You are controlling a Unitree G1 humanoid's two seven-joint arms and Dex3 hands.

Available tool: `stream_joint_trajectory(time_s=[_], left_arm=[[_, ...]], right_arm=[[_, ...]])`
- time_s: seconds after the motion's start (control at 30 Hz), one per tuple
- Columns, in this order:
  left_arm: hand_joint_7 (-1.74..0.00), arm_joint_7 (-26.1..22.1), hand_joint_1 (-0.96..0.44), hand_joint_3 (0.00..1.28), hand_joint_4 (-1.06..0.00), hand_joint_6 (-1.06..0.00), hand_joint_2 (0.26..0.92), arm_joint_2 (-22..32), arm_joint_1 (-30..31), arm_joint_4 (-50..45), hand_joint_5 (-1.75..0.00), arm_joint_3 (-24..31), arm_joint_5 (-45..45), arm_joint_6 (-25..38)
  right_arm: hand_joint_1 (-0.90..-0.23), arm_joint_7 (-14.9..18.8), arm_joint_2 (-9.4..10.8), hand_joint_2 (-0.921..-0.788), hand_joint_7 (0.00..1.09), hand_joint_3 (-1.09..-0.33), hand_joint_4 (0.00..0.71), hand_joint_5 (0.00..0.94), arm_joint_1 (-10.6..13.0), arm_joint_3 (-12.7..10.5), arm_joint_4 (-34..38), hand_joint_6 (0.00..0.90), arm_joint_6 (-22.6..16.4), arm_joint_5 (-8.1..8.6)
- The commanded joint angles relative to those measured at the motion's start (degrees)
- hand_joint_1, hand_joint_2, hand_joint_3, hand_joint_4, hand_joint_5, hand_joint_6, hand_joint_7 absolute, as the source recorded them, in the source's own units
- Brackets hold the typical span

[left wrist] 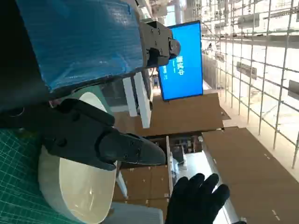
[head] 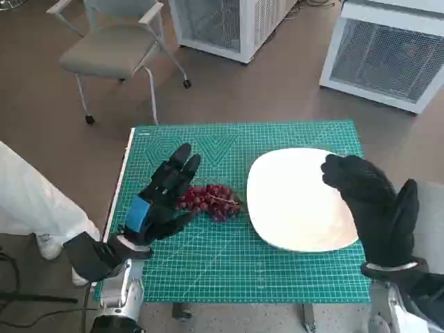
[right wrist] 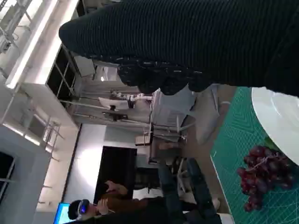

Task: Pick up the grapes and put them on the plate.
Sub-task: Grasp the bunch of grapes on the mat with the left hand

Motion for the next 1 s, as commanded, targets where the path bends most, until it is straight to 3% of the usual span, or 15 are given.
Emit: stream_joint_trajectory(time_s=[0.03,1.0], left_arm=[[-0.01,0.2,-0.50,0.13,-0.09,-0.18,0.921,0.2,0.6,-1.3,0.00,-0.1,0.0,0.5],[-0.01,0.3,-0.52,0.13,-0.10,-0.19,0.921,0.4,1.2,-2.5,-0.01,-0.4,0.0,1.5]], right_arm=[[-0.334,-0.2,-0.1,-0.921,1.02,-0.617,0.425,0.861,0.8,-0.1,0.1,0.245,0.9,0.36],[-0.334,0.2,-0.1,-0.921,1.01,-0.615,0.411,0.855,1.3,0.1,-0.7,0.230,0.9,0.26]])
